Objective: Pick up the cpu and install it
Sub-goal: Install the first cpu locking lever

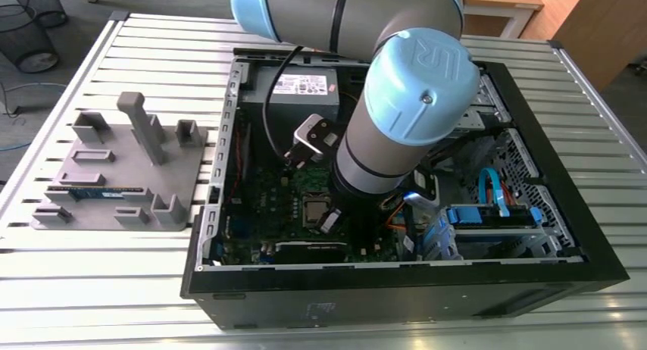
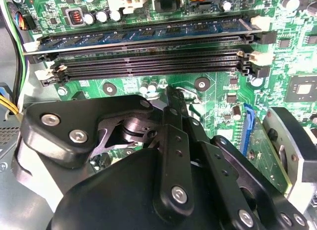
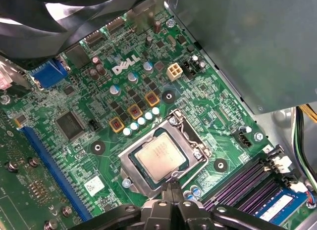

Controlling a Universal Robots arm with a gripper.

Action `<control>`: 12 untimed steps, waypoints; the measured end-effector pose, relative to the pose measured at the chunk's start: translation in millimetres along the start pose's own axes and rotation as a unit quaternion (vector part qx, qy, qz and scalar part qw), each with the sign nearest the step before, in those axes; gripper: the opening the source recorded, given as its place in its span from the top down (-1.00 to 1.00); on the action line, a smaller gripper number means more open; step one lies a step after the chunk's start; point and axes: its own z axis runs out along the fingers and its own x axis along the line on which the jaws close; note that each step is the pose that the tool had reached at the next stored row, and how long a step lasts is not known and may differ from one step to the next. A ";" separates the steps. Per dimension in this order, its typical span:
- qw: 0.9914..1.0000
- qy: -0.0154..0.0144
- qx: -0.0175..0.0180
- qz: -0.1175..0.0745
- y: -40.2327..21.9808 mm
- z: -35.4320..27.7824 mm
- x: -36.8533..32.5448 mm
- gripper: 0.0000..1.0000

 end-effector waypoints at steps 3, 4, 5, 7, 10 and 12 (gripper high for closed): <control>1.000 0.000 0.000 0.000 0.1 -0.7 -0.2 0.79; 1.000 0.000 0.001 0.000 0.3 -1.2 -0.2 0.79; 1.000 0.001 0.001 0.000 0.4 -1.9 -0.3 0.79; 1.000 0.003 0.002 0.000 0.8 -4.3 -0.3 0.79; 1.000 0.004 0.003 0.000 1.3 -8.0 -0.7 0.79; 1.000 0.004 0.003 0.000 1.7 -10.6 -0.9 0.79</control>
